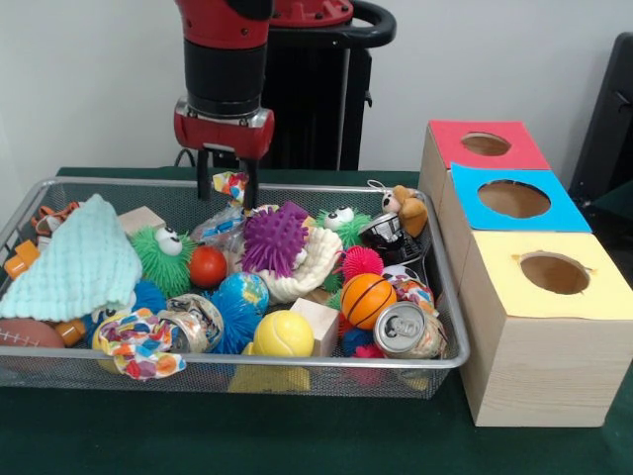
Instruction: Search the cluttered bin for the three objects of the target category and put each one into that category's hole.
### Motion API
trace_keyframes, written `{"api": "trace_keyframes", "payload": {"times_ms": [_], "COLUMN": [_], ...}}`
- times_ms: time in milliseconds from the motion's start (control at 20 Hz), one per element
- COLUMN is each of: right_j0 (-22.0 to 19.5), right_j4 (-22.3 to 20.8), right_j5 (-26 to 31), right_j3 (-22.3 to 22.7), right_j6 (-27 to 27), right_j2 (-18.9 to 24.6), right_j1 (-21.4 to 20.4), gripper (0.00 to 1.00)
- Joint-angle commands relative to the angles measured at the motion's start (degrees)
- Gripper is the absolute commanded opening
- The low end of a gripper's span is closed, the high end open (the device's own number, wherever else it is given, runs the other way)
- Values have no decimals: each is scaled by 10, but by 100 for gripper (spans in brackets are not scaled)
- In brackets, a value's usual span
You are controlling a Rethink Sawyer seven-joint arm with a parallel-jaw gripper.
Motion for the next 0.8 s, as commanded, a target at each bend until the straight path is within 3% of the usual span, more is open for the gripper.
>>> {"api": "trace_keyframes", "payload": {"times_ms": [50,450,800], "right_j0": [30,53,65], "right_j4": [61,97,115], "right_j5": [42,92,92], "right_j3": [-117,-172,-178], "right_j6": [120,119,120], "right_j2": [-13,-52,-72], "right_j1": [56,68,89], "gripper": [100,100,100]}}
